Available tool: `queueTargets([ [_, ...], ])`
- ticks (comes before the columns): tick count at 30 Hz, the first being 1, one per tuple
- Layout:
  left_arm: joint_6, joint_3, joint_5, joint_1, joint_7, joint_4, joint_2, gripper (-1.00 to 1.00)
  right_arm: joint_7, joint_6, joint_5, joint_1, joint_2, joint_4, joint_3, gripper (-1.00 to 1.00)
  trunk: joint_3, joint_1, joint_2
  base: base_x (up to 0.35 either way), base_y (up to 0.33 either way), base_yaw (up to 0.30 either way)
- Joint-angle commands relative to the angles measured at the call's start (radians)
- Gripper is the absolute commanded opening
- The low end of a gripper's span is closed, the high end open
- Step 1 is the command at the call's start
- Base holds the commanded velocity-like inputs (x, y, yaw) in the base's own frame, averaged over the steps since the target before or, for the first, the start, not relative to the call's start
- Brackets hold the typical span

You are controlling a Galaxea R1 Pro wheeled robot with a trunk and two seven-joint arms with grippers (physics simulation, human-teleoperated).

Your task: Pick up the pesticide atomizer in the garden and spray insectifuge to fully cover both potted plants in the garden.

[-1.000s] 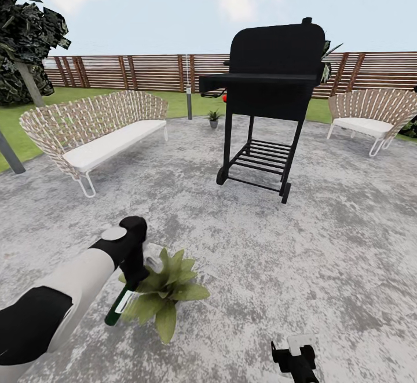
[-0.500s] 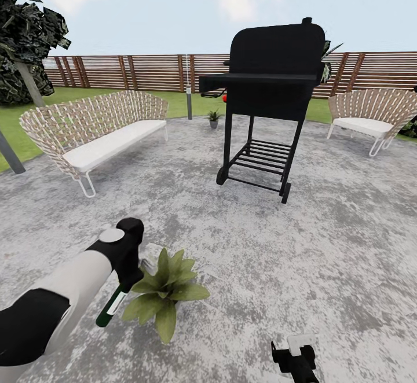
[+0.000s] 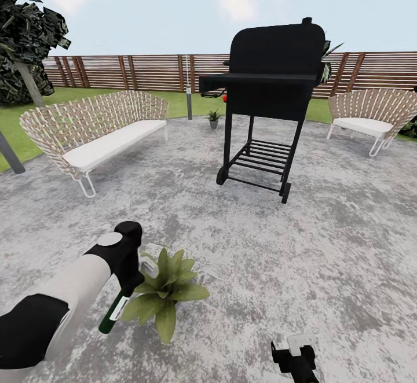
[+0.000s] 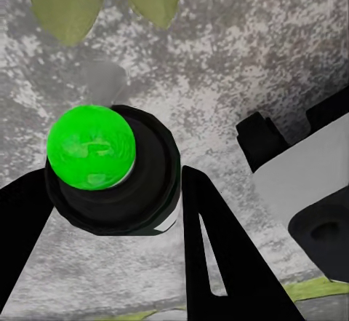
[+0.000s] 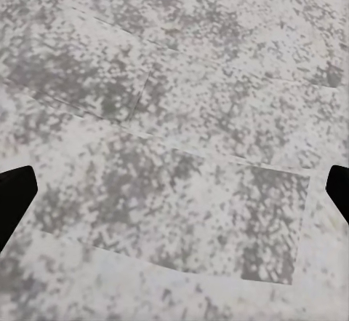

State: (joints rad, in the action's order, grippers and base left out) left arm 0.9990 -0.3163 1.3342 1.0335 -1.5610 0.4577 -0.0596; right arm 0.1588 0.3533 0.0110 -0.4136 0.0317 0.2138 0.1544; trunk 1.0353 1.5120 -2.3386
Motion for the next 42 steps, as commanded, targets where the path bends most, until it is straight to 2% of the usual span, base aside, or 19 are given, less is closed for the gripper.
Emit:
queueTargets([
  [1, 0.010, -0.005, 0.006, 0.000, -0.010, 0.001, -0.002, -1.00, 0.008, 0.001, 0.001, -0.001, 0.000, -0.001, 0.008, 1.00, 0.001, 0.000, 0.000, 0.000, -0.135, 0.000],
  [8, 0.010, -0.006, 0.006, 0.000, -0.010, 0.001, 0.002, -1.00, 0.008, 0.001, 0.001, -0.001, 0.000, -0.001, 0.008, 1.00, 0.001, 0.000, 0.000, -0.134, -0.196, -0.019],
  [21, 0.010, -0.009, 0.017, 0.000, -0.010, 0.001, -0.001, -1.00, 0.008, 0.001, 0.001, -0.001, 0.000, -0.001, 0.008, 1.00, 0.001, 0.000, 0.000, -0.023, -0.011, -0.246],
  [42, 0.010, -0.022, 0.019, 0.000, -0.010, 0.003, 0.009, -1.00, 0.008, 0.001, 0.001, -0.001, 0.000, -0.001, 0.008, 1.00, 0.001, 0.000, 0.000, -0.070, -0.047, -0.006],
])
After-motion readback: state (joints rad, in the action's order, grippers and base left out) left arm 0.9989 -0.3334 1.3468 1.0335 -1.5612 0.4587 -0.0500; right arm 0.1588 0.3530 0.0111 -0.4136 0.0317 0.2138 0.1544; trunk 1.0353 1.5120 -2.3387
